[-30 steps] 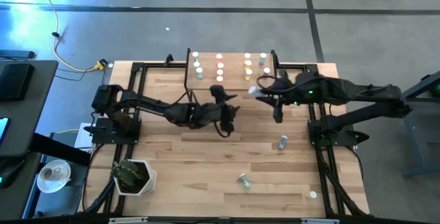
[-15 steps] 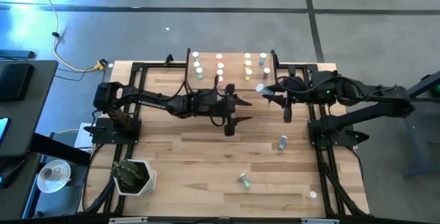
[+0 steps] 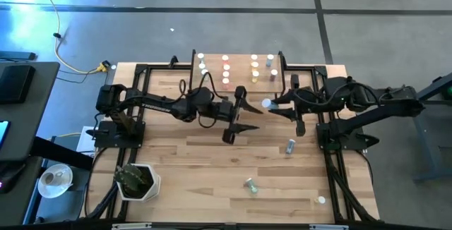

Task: Pick and place medicine bottles onto shelf by color
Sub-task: Align the blue pill bottle with the blue pill bottle

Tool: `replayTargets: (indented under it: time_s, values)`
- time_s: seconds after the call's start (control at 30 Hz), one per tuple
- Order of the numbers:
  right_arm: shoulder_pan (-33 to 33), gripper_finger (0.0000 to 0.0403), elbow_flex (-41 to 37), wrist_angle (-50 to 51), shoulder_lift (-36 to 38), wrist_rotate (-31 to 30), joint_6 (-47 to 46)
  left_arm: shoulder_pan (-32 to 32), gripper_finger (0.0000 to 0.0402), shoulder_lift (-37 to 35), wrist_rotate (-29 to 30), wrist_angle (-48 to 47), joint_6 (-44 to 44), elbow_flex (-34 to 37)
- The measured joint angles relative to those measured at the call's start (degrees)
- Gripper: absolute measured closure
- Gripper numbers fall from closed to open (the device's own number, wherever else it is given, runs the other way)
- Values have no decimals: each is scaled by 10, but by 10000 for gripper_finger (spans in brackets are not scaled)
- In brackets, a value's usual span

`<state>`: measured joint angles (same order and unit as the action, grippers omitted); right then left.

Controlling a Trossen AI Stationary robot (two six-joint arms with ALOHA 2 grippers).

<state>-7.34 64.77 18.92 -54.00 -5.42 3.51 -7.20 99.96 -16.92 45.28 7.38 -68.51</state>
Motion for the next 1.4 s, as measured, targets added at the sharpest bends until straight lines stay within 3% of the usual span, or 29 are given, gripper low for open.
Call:
replayTargets:
  time_s: [0.07,0.4,0.83,1.4]
  values:
    - [-9,314,0,-2,-1,0,0,4,186,0,-20,16,-3,0]
    - [-48,314,0,-31,-50,-1,-13,21,186,0,-3,27,3,0]
    - [-100,314,0,-34,-56,-112,-37,21,186,0,50,25,53,0]
    - [-135,313,0,-39,-59,-142,-15,23,186,-55,61,-37,63,1]
